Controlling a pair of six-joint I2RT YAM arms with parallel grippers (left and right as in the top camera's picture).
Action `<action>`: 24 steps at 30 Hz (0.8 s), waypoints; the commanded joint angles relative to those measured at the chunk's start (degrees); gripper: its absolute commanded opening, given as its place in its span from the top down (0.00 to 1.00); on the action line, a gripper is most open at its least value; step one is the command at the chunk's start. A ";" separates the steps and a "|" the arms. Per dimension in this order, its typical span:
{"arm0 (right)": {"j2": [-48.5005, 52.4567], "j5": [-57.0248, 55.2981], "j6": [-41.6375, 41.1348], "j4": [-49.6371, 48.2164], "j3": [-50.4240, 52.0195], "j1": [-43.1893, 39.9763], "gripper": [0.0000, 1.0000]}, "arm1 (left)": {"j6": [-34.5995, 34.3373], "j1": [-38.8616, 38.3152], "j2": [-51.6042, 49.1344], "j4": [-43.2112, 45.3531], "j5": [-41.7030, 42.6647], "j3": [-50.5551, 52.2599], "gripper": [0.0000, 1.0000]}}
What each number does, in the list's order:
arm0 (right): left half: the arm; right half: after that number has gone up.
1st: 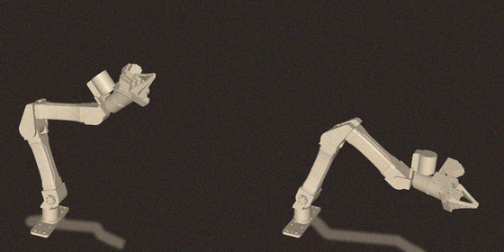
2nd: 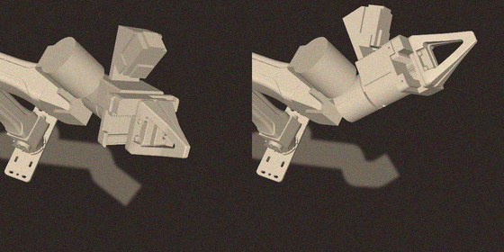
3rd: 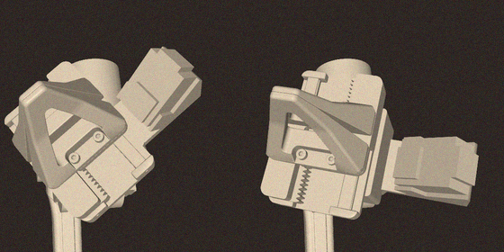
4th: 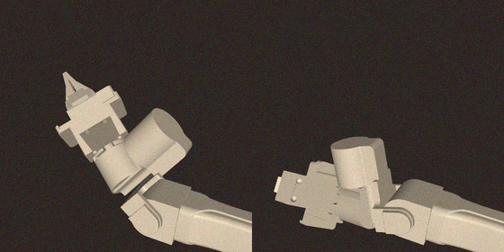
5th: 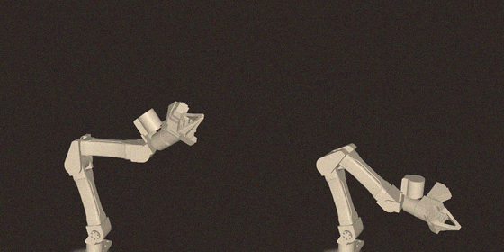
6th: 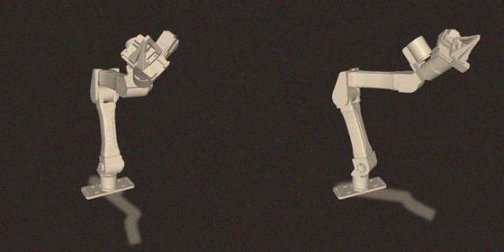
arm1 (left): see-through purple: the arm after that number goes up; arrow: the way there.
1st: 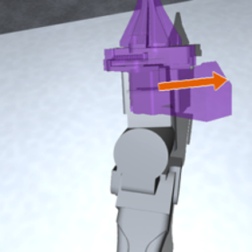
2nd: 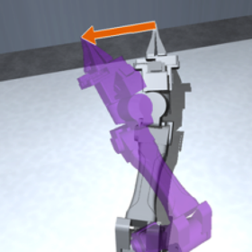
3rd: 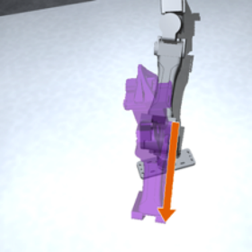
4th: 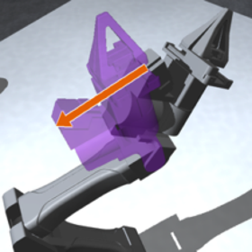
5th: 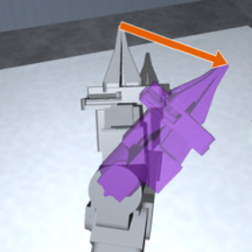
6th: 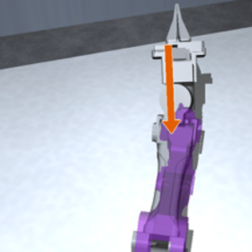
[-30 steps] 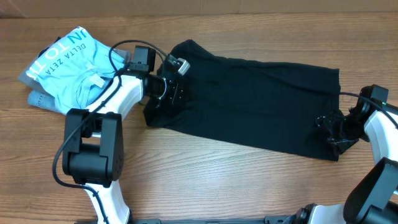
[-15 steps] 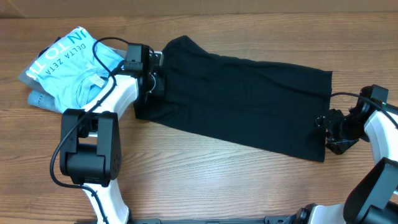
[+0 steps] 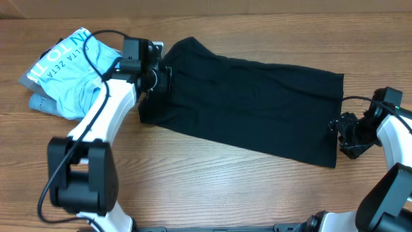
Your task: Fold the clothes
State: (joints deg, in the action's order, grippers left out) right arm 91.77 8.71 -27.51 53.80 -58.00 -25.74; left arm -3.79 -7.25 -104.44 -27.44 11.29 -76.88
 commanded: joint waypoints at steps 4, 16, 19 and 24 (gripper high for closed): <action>0.87 -0.96 -2.80 -4.85 6.21 0.35 0.39 | 2.14 0.07 1.11 -1.22 5.51 -1.03 0.40; 4.48 -15.28 -13.70 -8.17 9.18 -3.39 0.93 | 6.73 -2.71 0.37 -3.21 10.80 -1.01 0.41; 4.48 -14.53 -13.60 -8.52 9.11 -4.85 0.92 | 9.73 -5.03 -0.28 -2.99 10.56 -1.01 0.39; 4.48 -13.46 -13.00 -8.33 9.07 -5.09 0.75 | 10.82 -8.52 -3.65 -0.79 3.56 -1.01 0.36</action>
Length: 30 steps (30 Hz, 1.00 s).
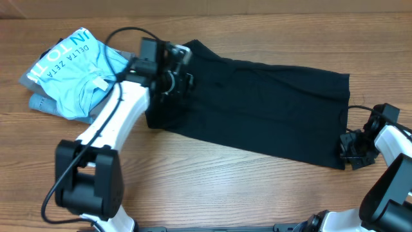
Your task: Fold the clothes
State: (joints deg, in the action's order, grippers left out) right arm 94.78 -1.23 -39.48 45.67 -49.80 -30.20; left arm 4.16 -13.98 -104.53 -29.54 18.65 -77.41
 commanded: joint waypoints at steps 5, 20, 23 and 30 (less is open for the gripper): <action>1.44 -2.51 -0.57 0.83 0.09 -0.68 0.63 | -3.78 -2.27 -7.04 3.04 -10.99 -0.50 0.44; 0.59 8.83 6.97 8.15 -7.17 -1.22 0.47 | -5.35 4.07 -6.97 -8.31 -8.04 -7.54 0.38; -1.01 13.25 8.98 8.98 -8.70 -1.86 0.46 | -3.15 4.74 -7.08 -9.53 -1.18 -7.89 0.37; -3.39 22.80 14.08 12.87 -9.09 -0.26 0.43 | -1.79 4.09 -14.29 -8.02 1.86 -7.78 0.46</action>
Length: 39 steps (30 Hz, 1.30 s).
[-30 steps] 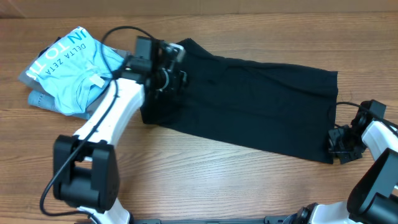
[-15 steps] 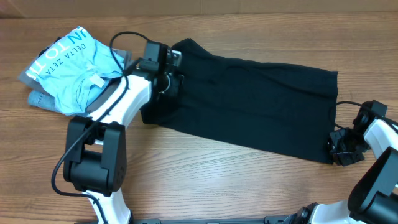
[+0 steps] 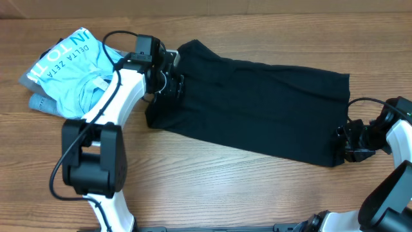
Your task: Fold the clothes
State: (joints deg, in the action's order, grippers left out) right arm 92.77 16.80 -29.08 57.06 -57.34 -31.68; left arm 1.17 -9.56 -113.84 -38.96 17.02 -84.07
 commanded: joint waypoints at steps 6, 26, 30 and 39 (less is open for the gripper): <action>-1.38 4.22 4.09 2.14 -0.46 4.66 0.43 | -0.17 -0.33 -6.16 6.47 9.64 -1.55 0.92; -1.27 -5.90 -1.40 -11.78 13.51 10.60 0.43 | -0.85 1.05 -5.27 2.16 6.51 -6.56 0.49; -1.27 -6.51 -1.36 -11.80 13.51 10.12 0.43 | 0.66 3.78 -4.28 -9.18 3.26 -6.58 0.54; -1.27 -9.51 -1.29 -11.80 13.51 9.75 0.49 | 5.35 8.07 -4.22 -21.68 -7.54 -6.16 0.62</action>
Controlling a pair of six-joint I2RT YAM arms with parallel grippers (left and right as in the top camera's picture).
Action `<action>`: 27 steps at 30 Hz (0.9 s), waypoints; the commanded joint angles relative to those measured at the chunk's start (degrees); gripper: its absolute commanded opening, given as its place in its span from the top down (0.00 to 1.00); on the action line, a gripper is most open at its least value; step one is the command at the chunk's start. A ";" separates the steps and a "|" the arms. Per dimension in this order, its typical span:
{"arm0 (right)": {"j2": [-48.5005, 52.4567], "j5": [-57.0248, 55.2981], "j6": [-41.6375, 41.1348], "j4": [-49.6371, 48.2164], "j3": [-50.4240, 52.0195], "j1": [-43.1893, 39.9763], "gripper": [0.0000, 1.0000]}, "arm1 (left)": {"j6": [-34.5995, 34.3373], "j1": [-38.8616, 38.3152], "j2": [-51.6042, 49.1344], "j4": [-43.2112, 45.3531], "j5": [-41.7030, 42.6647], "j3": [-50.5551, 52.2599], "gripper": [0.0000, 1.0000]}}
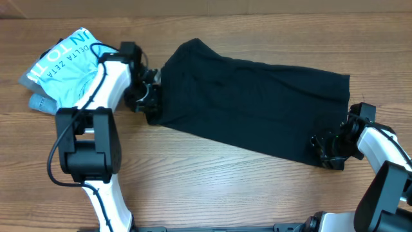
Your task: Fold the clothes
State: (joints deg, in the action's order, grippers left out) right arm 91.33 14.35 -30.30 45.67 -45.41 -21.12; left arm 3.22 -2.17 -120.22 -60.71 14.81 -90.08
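Note:
A long black garment [251, 106] lies spread flat across the middle of the table, slanting down to the right. My left gripper [148, 103] sits at its lower left edge, touching the cloth. My right gripper [326, 149] is over the lower right corner of the garment. Both grippers are black against the black cloth, so how their jaws stand does not show. Only the overhead view is given.
A light blue garment [67, 67] with white lettering lies crumpled at the far left, behind the left arm, with a grey piece [38, 102] under it. Bare wooden table [212, 187] runs along the front.
My left gripper has moved from the cloth's upper left part down to its lower left edge. My right gripper has moved left, from beside the right edge onto the lower right corner.
At first my left gripper was at the garment's left edge and my right beside its right edge. Then the garment lay a little further right, with the left gripper on the cloth. Later the left drew back, and now both grippers sit at the lower corners.

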 commanded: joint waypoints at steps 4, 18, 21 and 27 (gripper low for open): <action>0.17 -8.33 -1.25 -0.39 1.57 -0.81 0.48 | 4.37 0.61 2.16 0.96 -2.40 0.02 0.63; 0.17 -8.33 -1.25 -0.42 1.57 -0.81 0.48 | 6.01 -0.26 2.16 4.11 5.14 8.55 0.65; 0.17 -8.35 -1.25 -0.39 1.57 -0.81 0.48 | 5.99 -0.17 2.16 5.29 5.14 10.60 0.77; 0.17 -8.35 -1.22 -0.24 1.57 -0.81 0.48 | 5.97 0.31 2.19 4.26 5.20 8.28 0.72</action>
State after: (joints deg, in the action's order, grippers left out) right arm 91.00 10.92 -31.48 45.60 -45.41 -21.19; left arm 8.14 -1.87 -119.04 -55.75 19.16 -80.62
